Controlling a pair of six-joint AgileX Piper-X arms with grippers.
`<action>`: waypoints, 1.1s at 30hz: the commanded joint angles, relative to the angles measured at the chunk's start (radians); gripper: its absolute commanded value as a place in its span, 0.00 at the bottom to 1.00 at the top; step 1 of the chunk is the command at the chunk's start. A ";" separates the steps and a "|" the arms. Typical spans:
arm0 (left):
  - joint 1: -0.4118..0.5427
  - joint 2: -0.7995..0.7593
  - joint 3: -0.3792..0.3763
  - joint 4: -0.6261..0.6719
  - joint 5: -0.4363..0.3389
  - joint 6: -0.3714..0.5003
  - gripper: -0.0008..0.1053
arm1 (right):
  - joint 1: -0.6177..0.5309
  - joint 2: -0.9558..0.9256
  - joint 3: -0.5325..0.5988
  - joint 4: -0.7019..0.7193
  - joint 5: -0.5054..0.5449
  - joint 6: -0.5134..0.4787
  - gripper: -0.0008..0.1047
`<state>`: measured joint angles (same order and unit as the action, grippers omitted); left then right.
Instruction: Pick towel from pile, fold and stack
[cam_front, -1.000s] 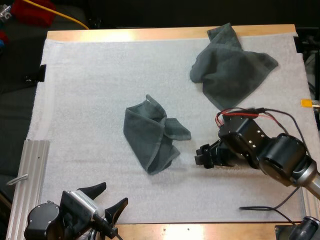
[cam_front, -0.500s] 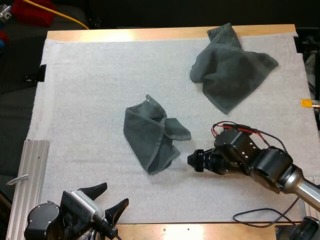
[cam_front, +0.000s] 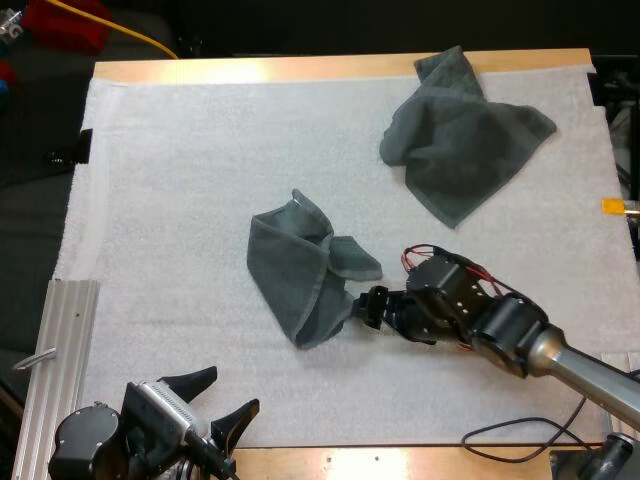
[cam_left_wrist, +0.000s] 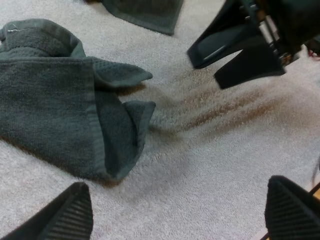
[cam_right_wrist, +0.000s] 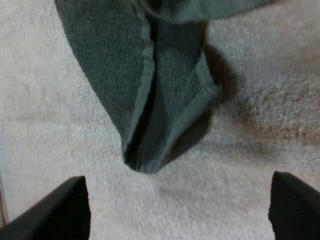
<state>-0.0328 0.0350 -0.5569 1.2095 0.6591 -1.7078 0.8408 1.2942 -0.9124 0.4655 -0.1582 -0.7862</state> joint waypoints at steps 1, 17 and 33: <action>-0.002 0.002 0.000 -0.003 0.010 0.004 0.66 | 0.002 0.018 0.001 -0.019 -0.011 0.020 0.68; -0.002 0.002 0.000 -0.003 0.010 0.004 0.66 | 0.002 0.242 0.001 -0.273 -0.114 0.210 0.68; -0.002 0.002 0.000 -0.003 0.010 0.004 0.66 | 0.000 0.313 0.001 -0.334 -0.074 0.235 0.49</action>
<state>-0.0328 0.0350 -0.5569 1.2095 0.6606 -1.7078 0.8408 1.6064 -0.9124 0.1311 -0.2391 -0.5526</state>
